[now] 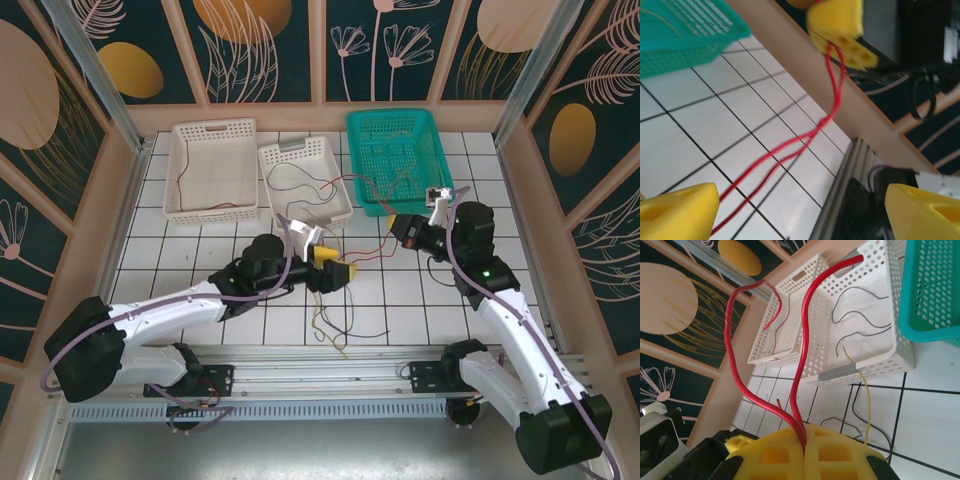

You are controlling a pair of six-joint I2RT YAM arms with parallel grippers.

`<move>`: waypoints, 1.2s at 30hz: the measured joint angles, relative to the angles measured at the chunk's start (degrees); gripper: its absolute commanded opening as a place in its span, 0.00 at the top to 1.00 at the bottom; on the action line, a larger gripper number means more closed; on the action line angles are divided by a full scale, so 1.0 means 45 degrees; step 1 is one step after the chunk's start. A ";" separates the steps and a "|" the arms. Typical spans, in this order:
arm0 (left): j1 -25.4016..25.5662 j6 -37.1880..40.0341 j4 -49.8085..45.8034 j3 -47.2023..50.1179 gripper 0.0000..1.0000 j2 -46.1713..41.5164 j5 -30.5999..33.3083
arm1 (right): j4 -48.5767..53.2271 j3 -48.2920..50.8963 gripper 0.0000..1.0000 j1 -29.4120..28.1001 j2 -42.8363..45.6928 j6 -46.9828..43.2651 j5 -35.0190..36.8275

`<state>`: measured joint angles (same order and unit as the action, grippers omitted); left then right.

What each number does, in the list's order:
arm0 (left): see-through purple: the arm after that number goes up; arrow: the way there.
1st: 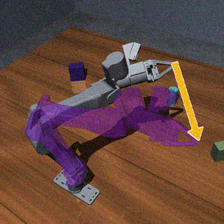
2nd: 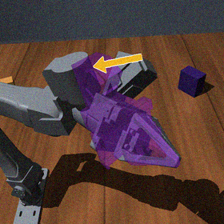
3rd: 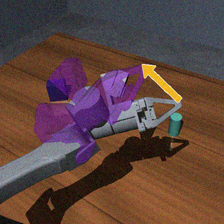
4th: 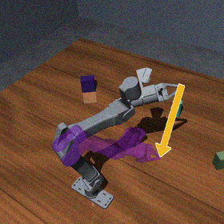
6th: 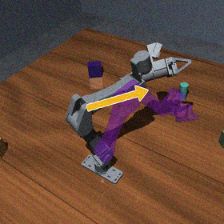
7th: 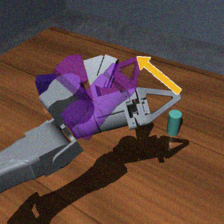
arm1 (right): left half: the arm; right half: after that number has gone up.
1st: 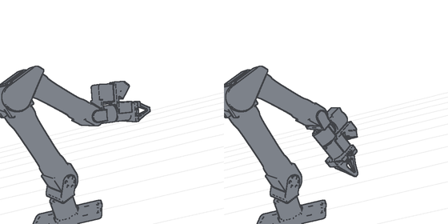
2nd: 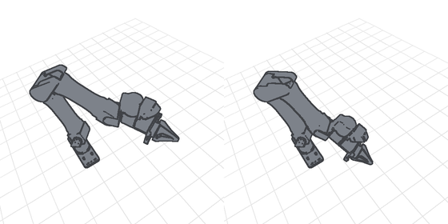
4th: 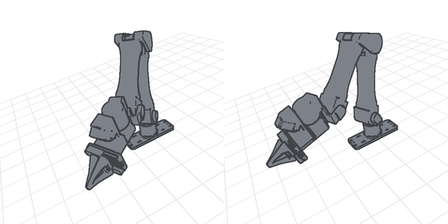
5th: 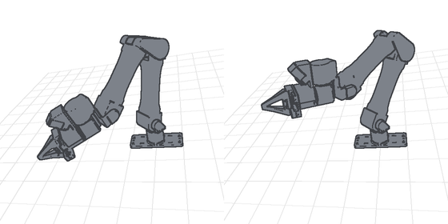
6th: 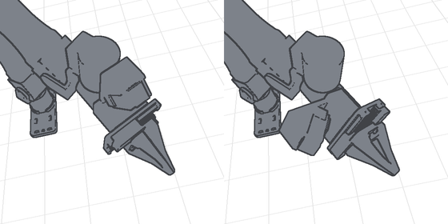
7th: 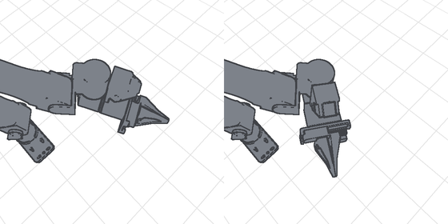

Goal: Untangle the cables

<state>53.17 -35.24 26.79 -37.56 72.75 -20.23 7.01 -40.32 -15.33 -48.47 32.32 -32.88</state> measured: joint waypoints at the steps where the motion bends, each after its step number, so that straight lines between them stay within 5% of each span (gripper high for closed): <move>1: 0.0112 0.0160 -0.0107 -0.0117 0.14 0.0141 -0.0267 | -0.0083 0.0000 1.00 -0.0053 -0.0083 0.0000 -0.0097; 10: 0.0903 0.1413 -0.1462 -0.1253 0.18 0.1205 -0.0597 | -0.0262 -0.0034 1.00 -0.0850 -0.0471 -0.0117 -0.0583; 19: 0.0903 0.2278 -0.2424 -0.1229 0.16 -0.0126 0.1481 | -0.0112 -0.0097 1.00 -0.1112 -0.0724 -0.0452 -0.0729; 28: 0.0903 0.2875 -0.3026 -0.1234 0.16 0.0185 0.2108 | -0.0068 -0.0330 1.00 -0.1753 -0.1020 -0.0845 -0.0860; 32: 0.0903 0.3138 -0.3415 -0.1253 0.02 0.0189 0.2409 | 0.0121 -0.0379 1.00 -0.2021 -0.1112 -0.1044 -0.0729; 36: 0.0903 0.3366 -0.3798 -0.1253 0.01 -0.0418 0.2618 | 0.0243 -0.0379 1.00 -0.2045 -0.1112 -0.1161 -0.0403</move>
<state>57.23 -20.10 9.69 -43.20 70.87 -8.45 8.10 -42.02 -24.53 -53.47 27.09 -34.70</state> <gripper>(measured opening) 0.984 0.042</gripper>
